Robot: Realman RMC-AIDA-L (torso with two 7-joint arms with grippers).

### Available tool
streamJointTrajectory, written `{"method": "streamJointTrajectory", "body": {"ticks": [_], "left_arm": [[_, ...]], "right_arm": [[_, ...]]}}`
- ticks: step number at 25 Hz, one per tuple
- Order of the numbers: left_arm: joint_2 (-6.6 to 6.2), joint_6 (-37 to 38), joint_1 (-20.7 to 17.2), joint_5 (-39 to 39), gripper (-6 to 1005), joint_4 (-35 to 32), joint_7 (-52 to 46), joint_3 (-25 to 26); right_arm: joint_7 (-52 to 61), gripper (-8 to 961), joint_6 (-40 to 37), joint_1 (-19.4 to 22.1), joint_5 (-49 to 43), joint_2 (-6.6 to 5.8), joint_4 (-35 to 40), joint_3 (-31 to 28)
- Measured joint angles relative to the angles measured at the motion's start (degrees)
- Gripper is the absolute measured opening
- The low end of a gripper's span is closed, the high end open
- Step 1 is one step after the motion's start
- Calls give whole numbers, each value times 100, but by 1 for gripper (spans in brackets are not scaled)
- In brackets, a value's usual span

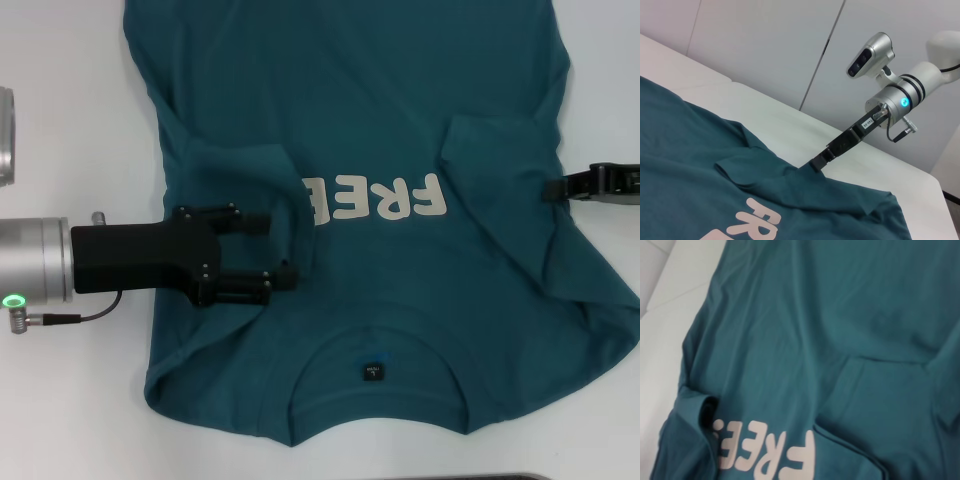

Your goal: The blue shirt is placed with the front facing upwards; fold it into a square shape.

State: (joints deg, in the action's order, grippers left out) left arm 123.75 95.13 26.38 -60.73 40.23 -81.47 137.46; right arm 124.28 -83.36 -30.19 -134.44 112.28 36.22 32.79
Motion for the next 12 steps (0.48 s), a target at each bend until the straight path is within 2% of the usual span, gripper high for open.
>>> {"method": "streamJointTrajectory", "body": {"ticks": [6, 12], "left_arm": [[7, -10, 0, -6, 873, 3, 0, 0], [9, 9, 23, -7, 873, 3, 0, 0]], "right_arm": [[-290, 20, -501, -149, 23, 149, 6, 37], [-397, 21, -568, -362, 17, 345, 8, 290]]}}
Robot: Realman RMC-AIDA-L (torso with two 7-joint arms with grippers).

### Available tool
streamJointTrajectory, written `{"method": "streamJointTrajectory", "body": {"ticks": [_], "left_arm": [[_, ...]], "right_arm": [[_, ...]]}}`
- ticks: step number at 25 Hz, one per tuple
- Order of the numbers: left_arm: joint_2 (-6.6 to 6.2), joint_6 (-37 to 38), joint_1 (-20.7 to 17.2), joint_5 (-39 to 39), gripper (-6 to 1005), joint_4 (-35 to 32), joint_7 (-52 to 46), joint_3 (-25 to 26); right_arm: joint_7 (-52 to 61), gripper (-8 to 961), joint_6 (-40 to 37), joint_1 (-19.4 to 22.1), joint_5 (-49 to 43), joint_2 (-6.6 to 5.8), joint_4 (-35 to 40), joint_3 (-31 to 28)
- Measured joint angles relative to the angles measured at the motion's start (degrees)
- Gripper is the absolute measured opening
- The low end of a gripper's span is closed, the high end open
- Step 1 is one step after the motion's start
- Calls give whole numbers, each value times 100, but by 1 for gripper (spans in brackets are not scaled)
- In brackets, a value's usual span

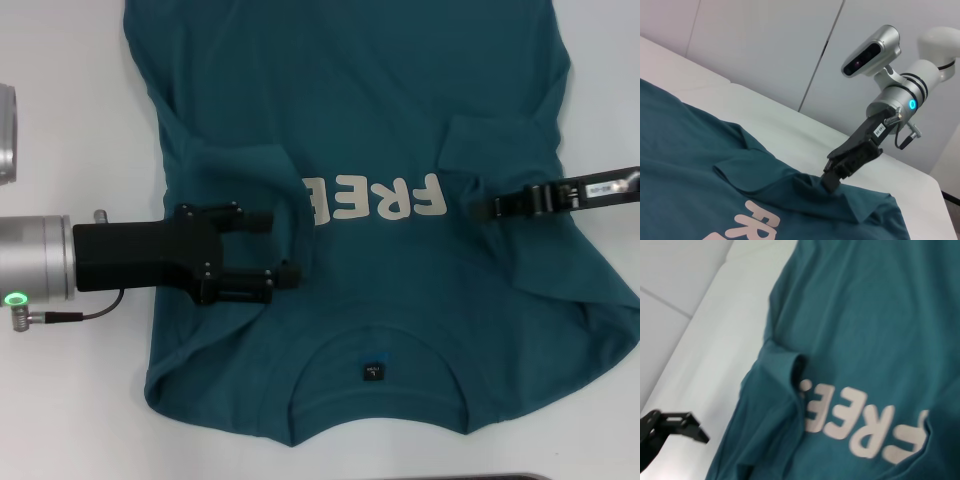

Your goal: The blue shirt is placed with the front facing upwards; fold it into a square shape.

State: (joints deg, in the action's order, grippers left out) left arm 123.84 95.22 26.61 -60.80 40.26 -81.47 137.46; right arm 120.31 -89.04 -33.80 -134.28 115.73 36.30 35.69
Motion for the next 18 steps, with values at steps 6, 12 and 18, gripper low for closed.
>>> {"method": "streamJointTrajectory", "body": {"ticks": [6, 12, 18], "left_arm": [[0, -32, 2, 6, 873, -43, 0, 0], [0, -23, -18, -8, 874, -45, 28, 2], [0, 0, -37, -32, 874, -43, 41, 37]], "right_arm": [[-87, 39, 12, -247, 16, 137, -48, 188], [-256, 142, -33, -220, 160, 140, -28, 130], [-808, 311, -63, 220, 1016, -4, -6, 81]]}}
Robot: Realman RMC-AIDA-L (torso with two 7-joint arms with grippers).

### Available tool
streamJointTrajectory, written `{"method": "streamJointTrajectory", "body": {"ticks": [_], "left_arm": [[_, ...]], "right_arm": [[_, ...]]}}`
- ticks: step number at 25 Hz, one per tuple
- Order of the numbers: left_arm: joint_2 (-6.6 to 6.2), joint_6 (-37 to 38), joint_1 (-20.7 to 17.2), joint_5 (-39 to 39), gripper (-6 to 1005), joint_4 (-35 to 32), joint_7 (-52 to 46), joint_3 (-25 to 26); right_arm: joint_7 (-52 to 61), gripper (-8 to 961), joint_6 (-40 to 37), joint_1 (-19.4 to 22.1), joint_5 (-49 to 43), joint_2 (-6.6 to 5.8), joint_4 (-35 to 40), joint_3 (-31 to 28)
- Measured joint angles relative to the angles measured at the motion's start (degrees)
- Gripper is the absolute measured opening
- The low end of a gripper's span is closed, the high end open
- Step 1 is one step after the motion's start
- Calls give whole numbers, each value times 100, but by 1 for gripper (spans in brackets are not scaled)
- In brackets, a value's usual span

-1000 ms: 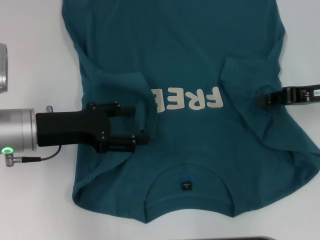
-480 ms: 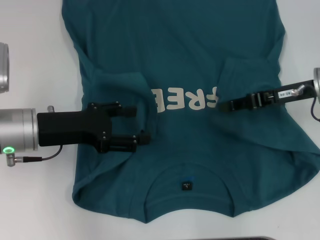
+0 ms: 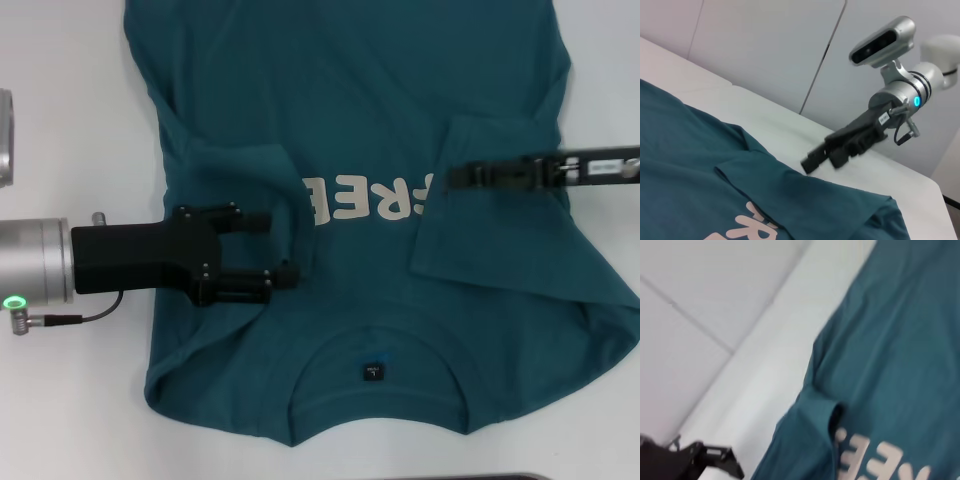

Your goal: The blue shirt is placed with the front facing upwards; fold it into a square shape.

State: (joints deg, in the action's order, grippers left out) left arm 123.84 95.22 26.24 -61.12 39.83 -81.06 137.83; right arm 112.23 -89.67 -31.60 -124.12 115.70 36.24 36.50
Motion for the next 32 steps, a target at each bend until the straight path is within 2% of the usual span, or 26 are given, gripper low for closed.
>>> {"method": "streamJointTrajectory", "body": {"ticks": [3, 5, 11, 16, 20, 32], "left_arm": [[0, 10, 2, -6, 874, -2, -14, 5], [3, 17, 9, -23, 873, -7, -23, 10], [9, 21, 18, -196, 873, -17, -28, 2], [9, 74, 34, -285, 873, -17, -59, 8], [-4, 96, 56, -301, 875, 0, -218, 31], [-16, 114, 48, -279, 879, 49, -332, 15]], "right_arm": [[-393, 430, -3, 310, 475, -42, -12, -148], [-702, 684, -1, 497, 714, -41, -52, -310], [-1347, 809, 41, 837, 986, -2, -129, -768], [-1679, 795, -50, 954, 1020, 41, -134, -1244], [-1864, 798, -194, 988, 1024, 50, -130, -1322], [-1688, 808, -973, 1175, 969, -89, -86, -1309]]}}
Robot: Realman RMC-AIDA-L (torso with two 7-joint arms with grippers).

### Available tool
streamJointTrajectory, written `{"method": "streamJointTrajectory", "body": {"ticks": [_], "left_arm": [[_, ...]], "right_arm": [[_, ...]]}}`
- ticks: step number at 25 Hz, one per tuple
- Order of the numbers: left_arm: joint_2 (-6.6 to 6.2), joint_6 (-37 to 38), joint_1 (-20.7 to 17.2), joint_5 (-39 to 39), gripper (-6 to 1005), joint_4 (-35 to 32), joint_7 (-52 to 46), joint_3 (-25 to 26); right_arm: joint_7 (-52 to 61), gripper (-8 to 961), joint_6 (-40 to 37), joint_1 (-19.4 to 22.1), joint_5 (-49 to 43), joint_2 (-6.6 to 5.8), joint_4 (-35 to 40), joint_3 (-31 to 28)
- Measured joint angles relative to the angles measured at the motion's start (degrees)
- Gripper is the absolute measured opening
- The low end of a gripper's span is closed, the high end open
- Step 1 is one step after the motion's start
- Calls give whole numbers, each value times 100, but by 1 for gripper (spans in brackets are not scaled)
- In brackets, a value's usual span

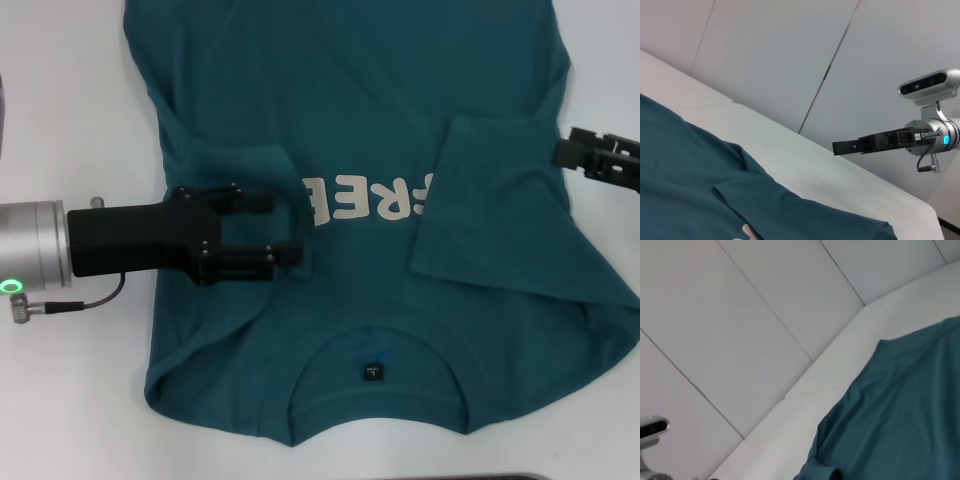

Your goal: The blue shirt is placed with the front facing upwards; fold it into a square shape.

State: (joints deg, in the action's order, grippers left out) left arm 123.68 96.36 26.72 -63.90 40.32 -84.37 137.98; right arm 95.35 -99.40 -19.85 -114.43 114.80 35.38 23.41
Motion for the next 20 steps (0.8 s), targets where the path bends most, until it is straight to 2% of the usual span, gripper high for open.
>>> {"method": "streamJointTrajectory", "body": {"ticks": [3, 9, 14, 20], "left_arm": [[-5, 45, -24, 8, 877, 2, -20, -7], [-25, 133, -87, -16, 873, 3, -125, 51], [-36, 117, -89, -6, 877, 8, -218, 92], [-77, 134, -96, 15, 881, 11, -345, 65]], "right_arm": [[-39, 832, -159, 111, 9, -50, 41, -47], [-163, 851, -315, 336, 23, -66, 209, -275], [-8, 914, -503, 386, -113, -176, 215, -272], [239, 919, -577, 384, -352, -275, 219, -297]]}}
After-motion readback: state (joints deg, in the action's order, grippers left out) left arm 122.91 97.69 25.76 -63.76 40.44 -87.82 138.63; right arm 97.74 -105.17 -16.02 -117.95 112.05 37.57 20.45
